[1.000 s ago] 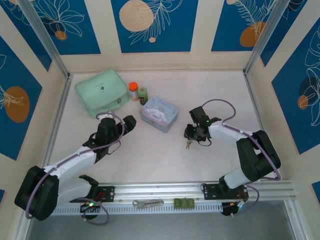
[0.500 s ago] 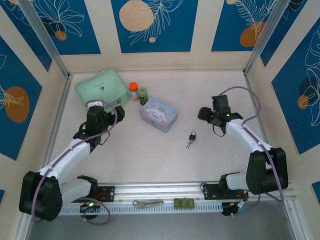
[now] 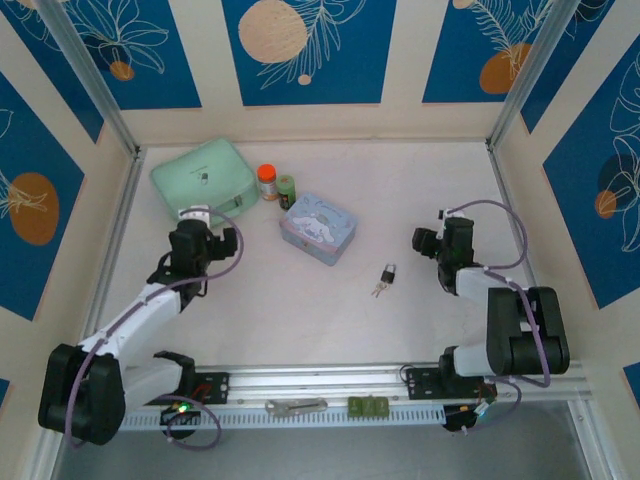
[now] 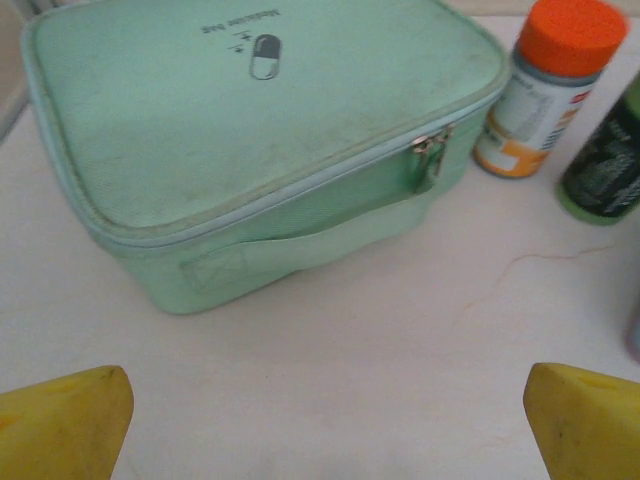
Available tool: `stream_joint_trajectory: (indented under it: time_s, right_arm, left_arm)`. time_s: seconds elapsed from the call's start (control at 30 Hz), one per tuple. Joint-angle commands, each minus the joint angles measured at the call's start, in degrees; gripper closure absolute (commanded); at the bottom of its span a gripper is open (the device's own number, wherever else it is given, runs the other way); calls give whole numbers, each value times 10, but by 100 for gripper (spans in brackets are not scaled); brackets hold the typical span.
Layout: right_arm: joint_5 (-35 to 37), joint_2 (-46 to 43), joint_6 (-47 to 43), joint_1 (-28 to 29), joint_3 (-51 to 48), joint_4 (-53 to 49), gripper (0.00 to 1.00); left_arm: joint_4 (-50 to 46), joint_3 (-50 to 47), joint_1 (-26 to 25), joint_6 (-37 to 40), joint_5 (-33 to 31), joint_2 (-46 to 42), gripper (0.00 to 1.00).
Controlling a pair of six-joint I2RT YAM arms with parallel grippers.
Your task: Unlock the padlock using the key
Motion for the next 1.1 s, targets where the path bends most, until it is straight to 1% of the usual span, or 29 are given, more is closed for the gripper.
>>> stream_joint_trajectory:
  time_s: [0.0,0.03,0.1,0.13,0.2,0.23,0.27,0.33,0.37,0.4,0.47,0.53,0.57,0.6,0.63,0.67,0.7,0.73,0.77,0.8,0.87,0.93,0.97,1.0,1.07]
  right_arm:
    - [-1,20,-42,8,-18,177,31]
    - [0,32,-45,11,-21,195,31]
    - [-3,75,-52,16,-40,266,30]
    - [9,95,-52,19,-42,301,29]
    - [-3,77,-53,18,-31,245,29]
    - [-8,85,-53,15,-33,263,29]
    - [-9,83,-53,14,-34,257,28]
    - [-10,84,-53,14,-33,261,5]
    - [-10,82,-53,14,-32,252,1]
    - [-10,82,-53,14,-32,257,1]
    - [-10,81,-53,14,-33,255,1]
    - [-9,82,-53,15,-33,256,1]
    - [-9,81,-53,14,-34,257,1]
    - [-8,82,-53,15,-33,257,1]
    - [-9,82,-53,15,-33,256,1]
    - [-8,81,-54,15,-34,257,1]
    - [-7,82,-54,16,-33,257,1]
    - [-5,83,-55,17,-33,256,1]
    - [-5,83,-55,17,-33,256,1]
    - [-5,83,-55,18,-33,256,1]
    - [-6,83,-55,17,-32,255,1]
    - [-5,82,-55,18,-33,256,1]
    - [-5,83,-55,18,-33,256,1]
    - [-5,83,-56,18,-33,256,1]
    - [-5,83,-56,18,-33,256,1]
  left_arm:
    - [79,-29,9,51,-54,4,0]
    - [90,-29,10,64,-59,10,0]
    - [132,-39,11,90,-68,28,0]
    - [152,-45,13,95,-73,37,0]
    - [193,-61,16,98,-78,59,0]
    - [215,-68,16,102,-77,70,0]
    - [241,-74,16,108,-75,84,0]
    - [287,-84,16,123,-80,111,0]
    - [315,-89,16,133,-81,128,0]
    - [353,-95,16,147,-81,147,0]
    - [377,-91,20,160,-68,164,0]
    - [457,-106,23,173,-47,191,1]
    - [503,-117,30,170,-17,210,1]
    - [523,-122,36,164,-5,231,1]
    - [570,-130,41,170,2,254,1]
    - [573,-138,45,158,13,250,1]
    - [557,-143,58,144,40,240,1]
    - [574,-148,69,139,61,252,1]
    - [623,-153,75,143,76,281,1]
    - [652,-155,75,149,82,295,1]
    - [577,-141,76,141,92,267,1]
    - [565,-123,76,150,98,280,1]
    - [533,-113,77,146,96,273,1]
    - [521,-106,76,147,98,273,1]
    - [518,-105,78,147,101,274,1]
